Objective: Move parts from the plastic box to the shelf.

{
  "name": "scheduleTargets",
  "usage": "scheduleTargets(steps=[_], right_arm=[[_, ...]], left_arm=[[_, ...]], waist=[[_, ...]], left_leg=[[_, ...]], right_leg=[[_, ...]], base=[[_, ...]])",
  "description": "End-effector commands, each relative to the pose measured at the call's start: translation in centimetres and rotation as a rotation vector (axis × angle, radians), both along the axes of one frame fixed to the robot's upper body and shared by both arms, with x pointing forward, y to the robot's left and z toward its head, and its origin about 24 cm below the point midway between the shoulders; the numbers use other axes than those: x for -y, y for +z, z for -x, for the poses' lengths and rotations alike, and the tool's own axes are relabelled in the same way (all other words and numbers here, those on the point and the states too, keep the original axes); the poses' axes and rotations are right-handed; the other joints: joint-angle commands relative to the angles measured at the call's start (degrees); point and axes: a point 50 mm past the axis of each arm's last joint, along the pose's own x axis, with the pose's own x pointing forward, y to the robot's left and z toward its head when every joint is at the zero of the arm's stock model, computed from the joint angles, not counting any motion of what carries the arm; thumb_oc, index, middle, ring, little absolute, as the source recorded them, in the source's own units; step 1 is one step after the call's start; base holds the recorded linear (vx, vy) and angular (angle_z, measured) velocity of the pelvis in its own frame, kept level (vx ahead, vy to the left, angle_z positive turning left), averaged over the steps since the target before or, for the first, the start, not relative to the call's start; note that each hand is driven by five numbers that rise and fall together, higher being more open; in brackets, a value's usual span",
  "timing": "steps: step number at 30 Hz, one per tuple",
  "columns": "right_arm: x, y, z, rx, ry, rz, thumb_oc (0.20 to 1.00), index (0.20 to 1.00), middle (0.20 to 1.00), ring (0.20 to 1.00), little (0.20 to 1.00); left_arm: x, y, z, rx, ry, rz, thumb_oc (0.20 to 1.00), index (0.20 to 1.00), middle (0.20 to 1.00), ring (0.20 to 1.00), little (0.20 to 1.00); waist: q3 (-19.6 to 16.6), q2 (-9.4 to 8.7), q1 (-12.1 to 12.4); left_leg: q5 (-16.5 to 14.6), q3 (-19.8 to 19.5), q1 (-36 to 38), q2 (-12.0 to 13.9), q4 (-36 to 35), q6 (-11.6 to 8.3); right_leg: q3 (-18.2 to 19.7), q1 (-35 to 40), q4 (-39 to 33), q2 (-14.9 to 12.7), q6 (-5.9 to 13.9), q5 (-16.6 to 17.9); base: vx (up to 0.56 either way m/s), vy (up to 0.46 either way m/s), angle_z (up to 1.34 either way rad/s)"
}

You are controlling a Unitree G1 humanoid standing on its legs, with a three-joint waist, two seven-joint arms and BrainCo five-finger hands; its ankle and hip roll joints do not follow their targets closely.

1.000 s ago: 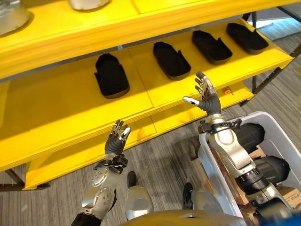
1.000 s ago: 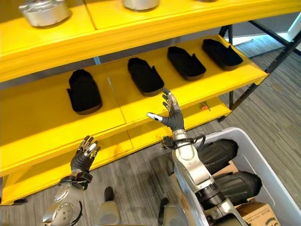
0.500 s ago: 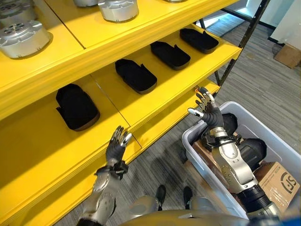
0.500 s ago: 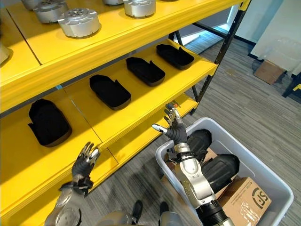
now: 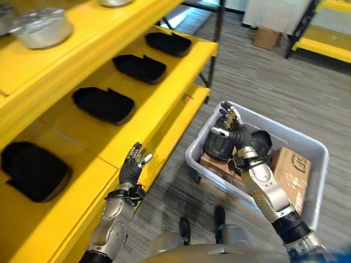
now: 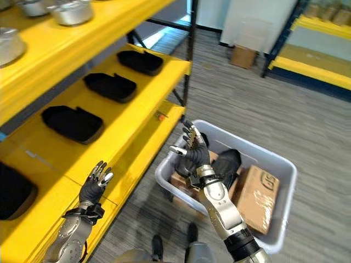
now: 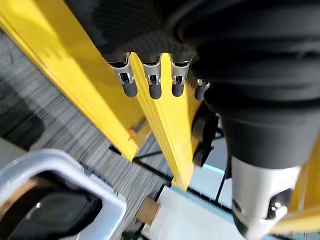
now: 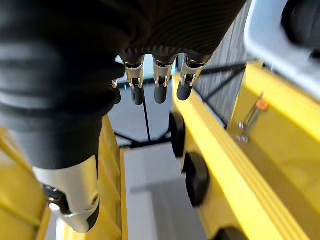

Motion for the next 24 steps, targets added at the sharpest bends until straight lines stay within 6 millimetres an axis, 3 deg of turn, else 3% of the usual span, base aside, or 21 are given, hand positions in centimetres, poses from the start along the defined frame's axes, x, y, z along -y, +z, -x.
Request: scheduleTargets(steps=[1,5,9,17,24], right_arm=[[-1.5,2.9,-0.5,0.125,0.050,-0.047,1.000,1.000,1.000,1.000,1.000],[-1.5,3.1,-0.6,0.120,0.043,-0.055,1.000,1.000,1.000,1.000,1.000],[-0.6,2.8,-0.1,0.111,0.032,-0.042,1.000,1.000,1.000,1.000,1.000],[1.8,2.7,0.7,0.123,-0.030,-0.021,1.000,1.000,1.000,1.000,1.000],[2.7,3.0,0.8,0.141,-0.073,-0.015,1.000,1.000,1.000,1.000,1.000]], left_arm=[[-1.1,1.8,0.4,0.077,0.016,-0.040,1.000,1.000,1.000,1.000,1.000],[-1.2,1.9,0.3,0.078,0.025,-0.030,1.000,1.000,1.000,1.000,1.000],[-1.1,1.5,0.4,0.061,0.029,-0.026,1.000,1.000,1.000,1.000,1.000],[-0.5,0.5,0.7,0.023,0.020,0.005,1.000,1.000,1.000,1.000,1.000],[-0.2,0.6,0.5,0.029,-0.001,-0.004,1.000,1.000,1.000,1.000,1.000]], waist=[[-1.4,-0.20,2.3],[-1.7,-1.73,2.2],[-2.0,-3.74,1.5],[-1.7,-3.18,-1.5],[0.0,-2.24,-2.9]], left_leg=[[-1.6,-7.1,-0.9,-2.3,-2.8,-1.96],[-2.5,-4.3,-0.2,-3.1,-3.3,-1.50],[-2.9,-2.6,0.2,-3.2,-3.2,-2.34],[-1.5,-0.7,-0.3,1.8,-2.5,-5.94],[-0.5,-0.1,-1.9,4.7,-0.7,-8.09]], right_leg=[[-3.8,4.3,-2.0,-7.1,4.53,1.3],[-4.8,4.0,-3.7,-12.1,7.70,7.9],[-6.3,6.5,-10.6,-10.6,9.35,10.0],[-4.5,6.6,-14.0,-5.0,6.77,6.1],[-3.3,4.6,-12.7,-2.6,4.98,3.3]], base=[[0.02,-0.002,-1.11],[0.05,-0.051,-0.73],[0.07,-0.159,-0.39],[0.07,-0.186,-0.18],[0.02,-0.129,-0.10]])
